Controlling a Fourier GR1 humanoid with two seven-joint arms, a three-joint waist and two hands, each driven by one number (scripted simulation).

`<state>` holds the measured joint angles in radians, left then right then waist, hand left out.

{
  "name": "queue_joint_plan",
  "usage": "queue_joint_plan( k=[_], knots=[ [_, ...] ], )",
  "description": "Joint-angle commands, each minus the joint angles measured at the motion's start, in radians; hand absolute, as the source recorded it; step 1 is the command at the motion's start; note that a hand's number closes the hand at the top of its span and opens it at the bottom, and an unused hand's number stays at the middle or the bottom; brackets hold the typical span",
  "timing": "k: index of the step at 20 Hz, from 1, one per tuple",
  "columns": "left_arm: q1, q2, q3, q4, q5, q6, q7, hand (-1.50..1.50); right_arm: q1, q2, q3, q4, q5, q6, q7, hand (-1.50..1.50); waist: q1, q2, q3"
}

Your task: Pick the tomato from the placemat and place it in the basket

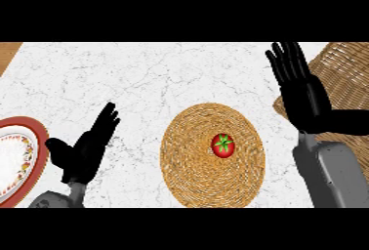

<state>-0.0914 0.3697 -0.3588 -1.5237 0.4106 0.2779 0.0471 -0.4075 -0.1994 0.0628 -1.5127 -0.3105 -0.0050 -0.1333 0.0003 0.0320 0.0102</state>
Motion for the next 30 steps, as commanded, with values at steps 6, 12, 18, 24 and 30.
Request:
queue_joint_plan(
  k=[6, 12, 18, 24, 30],
  knots=[
    [-0.104, 0.171, 0.143, 0.095, -0.063, -0.008, 0.031, 0.00, -0.253, -0.081, -0.126, 0.326, -0.239, 0.344, -0.006, 1.50, 0.063, -0.005, -0.006],
    [-0.147, 0.176, 0.171, 0.157, 0.002, -0.069, 0.107, 0.00, -0.185, 0.028, 0.334, 0.156, 0.339, 0.256, -0.256, -1.50, 0.020, -0.025, -0.011],
    [-0.107, 0.153, 0.191, 0.190, -0.023, -0.104, 0.070, 0.00, -0.169, 0.187, 0.427, 0.053, 0.448, 0.072, 0.052, -1.50, 0.000, -0.035, -0.011],
    [-0.124, 0.164, 0.209, 0.183, -0.015, -0.099, 0.086, 0.00, -0.433, 0.006, 0.348, 0.009, 0.431, 0.270, 0.494, -1.50, -0.013, -0.043, -0.014],
    [-0.123, 0.168, 0.207, 0.171, -0.020, -0.101, 0.101, 0.00, -0.648, -0.187, 0.312, 0.064, 0.533, 0.434, 0.742, -1.50, -0.011, -0.045, -0.013]
  ],
)
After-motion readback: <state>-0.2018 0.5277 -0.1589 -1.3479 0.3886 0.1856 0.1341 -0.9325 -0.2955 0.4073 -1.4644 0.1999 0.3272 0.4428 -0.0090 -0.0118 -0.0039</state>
